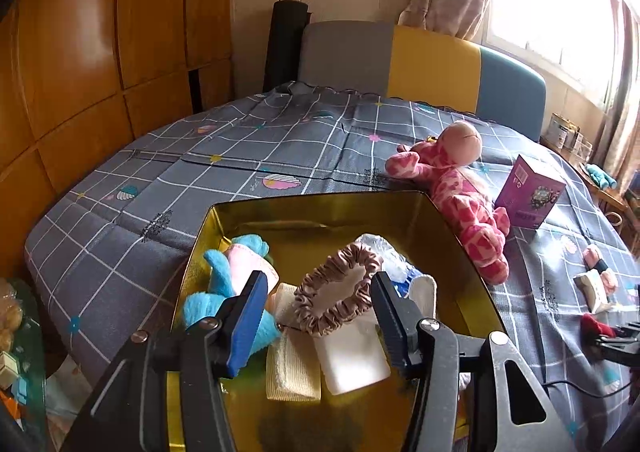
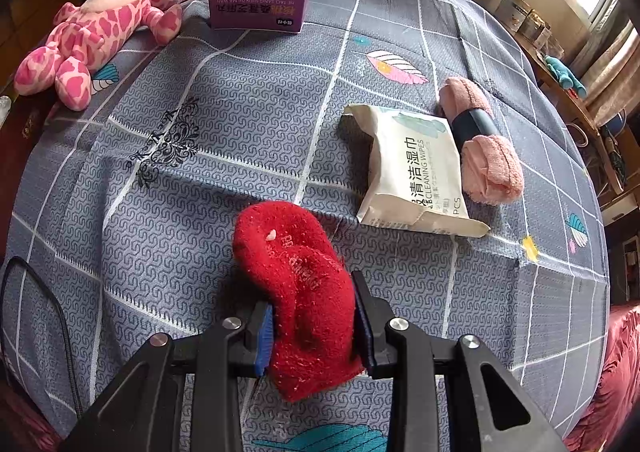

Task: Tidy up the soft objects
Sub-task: 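Open the left tool to drop the scrunchie into the gold tray, then carry the red mitten with the right tool into the gold tray and release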

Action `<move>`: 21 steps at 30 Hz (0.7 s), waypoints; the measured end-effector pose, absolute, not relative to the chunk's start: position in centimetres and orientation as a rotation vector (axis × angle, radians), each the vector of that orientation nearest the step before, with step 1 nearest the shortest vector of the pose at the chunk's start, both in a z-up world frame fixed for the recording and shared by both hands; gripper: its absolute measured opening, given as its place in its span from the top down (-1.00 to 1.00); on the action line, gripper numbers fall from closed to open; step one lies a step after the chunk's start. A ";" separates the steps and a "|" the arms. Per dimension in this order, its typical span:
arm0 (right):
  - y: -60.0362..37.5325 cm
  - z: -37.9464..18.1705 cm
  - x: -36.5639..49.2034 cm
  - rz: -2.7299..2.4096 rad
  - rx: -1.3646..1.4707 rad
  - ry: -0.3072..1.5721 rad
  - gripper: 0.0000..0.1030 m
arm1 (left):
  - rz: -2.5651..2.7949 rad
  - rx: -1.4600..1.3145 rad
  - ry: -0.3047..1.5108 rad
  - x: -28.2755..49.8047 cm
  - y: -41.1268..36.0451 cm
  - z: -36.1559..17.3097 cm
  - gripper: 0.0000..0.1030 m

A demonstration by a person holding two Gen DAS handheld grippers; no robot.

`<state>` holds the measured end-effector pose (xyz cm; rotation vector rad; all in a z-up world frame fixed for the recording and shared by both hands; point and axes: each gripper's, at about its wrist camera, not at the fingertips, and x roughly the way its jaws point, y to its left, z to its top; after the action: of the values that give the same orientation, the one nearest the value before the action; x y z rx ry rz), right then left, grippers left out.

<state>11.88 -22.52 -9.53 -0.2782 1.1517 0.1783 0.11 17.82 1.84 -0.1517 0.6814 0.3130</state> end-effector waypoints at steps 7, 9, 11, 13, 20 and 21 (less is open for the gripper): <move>-22.2 -9.3 11.9 0.173 -0.278 1.158 0.44 | 0.308 -0.167 0.703 -0.6 17.9 1.4 -0.13; -22.2 -9.1 12.0 0.161 -0.262 1.166 0.48 | 0.314 -0.173 0.708 -0.7 18.1 1.2 -0.14; -22.0 -8.8 12.0 0.146 -0.249 1.173 0.49 | 0.322 -0.171 0.714 -0.9 18.4 1.1 -0.14; -21.3 -7.6 11.6 0.166 -0.222 1.147 0.49 | 0.328 -0.179 0.716 -1.1 18.8 1.1 -0.17; -13.7 -1.3 9.5 0.436 -0.132 1.017 0.49 | 0.404 -0.231 0.701 -1.9 21.8 1.3 -0.29; -12.4 -0.7 9.2 0.485 -0.120 1.007 0.49 | 0.418 -0.239 0.692 -2.2 22.4 1.4 -0.33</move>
<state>9.17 -12.37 -0.69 -0.1202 1.0068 0.4846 -2.18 22.41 1.43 -0.2390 0.6916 0.4177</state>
